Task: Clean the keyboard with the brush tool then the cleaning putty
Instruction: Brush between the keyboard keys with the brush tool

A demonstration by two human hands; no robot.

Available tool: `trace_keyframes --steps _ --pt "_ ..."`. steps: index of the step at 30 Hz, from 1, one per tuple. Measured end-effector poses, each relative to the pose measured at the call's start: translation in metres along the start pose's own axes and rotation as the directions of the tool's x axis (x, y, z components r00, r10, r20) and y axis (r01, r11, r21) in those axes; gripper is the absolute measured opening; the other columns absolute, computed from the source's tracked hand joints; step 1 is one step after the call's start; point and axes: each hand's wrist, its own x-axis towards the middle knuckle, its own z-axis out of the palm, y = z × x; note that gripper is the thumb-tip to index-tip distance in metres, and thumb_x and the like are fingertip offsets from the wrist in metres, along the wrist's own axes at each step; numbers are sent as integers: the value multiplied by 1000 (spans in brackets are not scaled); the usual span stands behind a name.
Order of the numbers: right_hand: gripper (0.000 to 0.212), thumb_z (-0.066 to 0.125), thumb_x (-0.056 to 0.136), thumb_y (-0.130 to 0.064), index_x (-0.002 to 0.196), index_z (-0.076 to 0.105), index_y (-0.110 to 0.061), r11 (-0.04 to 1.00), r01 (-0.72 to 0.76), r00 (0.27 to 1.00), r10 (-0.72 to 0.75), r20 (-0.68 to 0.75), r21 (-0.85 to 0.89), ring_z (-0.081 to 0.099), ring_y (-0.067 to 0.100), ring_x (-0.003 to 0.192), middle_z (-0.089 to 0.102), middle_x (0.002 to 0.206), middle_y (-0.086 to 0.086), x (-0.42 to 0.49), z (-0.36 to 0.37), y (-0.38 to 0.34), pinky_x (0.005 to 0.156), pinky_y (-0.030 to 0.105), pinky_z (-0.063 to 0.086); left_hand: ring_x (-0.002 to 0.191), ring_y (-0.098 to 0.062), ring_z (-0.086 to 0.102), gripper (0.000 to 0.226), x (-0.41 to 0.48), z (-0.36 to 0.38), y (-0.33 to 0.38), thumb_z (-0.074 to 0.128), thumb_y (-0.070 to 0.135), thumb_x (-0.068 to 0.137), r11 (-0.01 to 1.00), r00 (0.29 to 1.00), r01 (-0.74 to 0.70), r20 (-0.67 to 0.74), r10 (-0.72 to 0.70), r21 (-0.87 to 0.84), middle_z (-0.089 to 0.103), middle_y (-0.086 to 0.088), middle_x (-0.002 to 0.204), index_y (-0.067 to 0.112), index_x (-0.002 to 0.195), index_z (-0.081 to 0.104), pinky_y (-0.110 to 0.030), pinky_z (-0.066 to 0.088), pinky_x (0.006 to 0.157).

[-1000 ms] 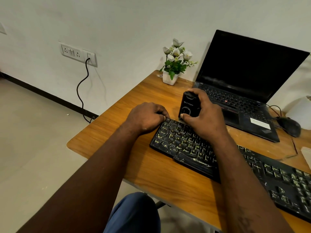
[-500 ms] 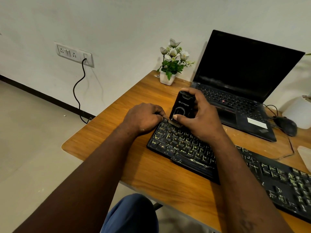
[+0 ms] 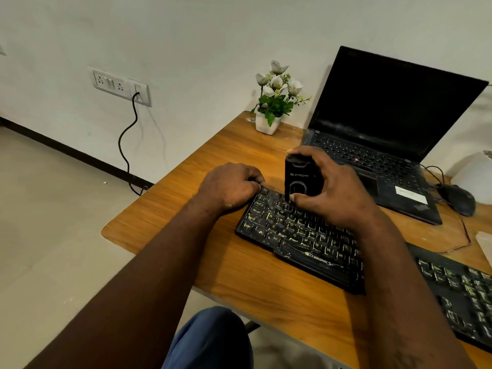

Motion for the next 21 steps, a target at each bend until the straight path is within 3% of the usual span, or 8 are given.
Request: trace_keyframes --steps 4,8,14,18,21 --pt "87 87 78 -23 143 39 -55 993 70 997 -72 -18 -92 70 12 98 68 124 -4 8 19 -12 80 29 62 79 -15 59 18 -1 -1 2 61 31 92 999 1000 -7 -13 7 35 63 14 77 38 100 75 -30 40 66" --pt "85 85 81 -28 146 36 -53 984 115 988 -127 -83 -138 68 11 95 70 121 -4 16 35 -23 80 30 61 79 -22 63 23 -3 -2 5 59 31 97 999 1000 -1 -12 1 36 67 -1 84 23 112 73 -34 49 69" --pt "87 87 80 -21 141 37 -58 994 40 999 -43 -28 -101 68 13 100 67 123 -3 5 12 -9 79 28 61 73 -10 57 16 -2 -1 2 60 32 93 999 1000 -18 -21 19 35 61 19 73 38 98 75 -27 34 61" --pt "87 87 78 -15 138 42 -57 998 -66 998 66 15 -15 67 16 106 63 128 -4 -4 -15 8 83 34 62 68 -3 54 17 -1 0 1 60 30 94 1000 1000 -26 -15 27 9 61 21 71 36 96 75 -27 32 61" --pt "85 88 78 -17 141 43 -52 997 -74 996 75 -54 12 67 17 108 63 131 -2 -4 -16 11 82 35 63 72 -5 58 18 0 1 0 59 29 93 1000 999 -30 -22 30 7 65 19 75 36 95 75 -27 34 61"
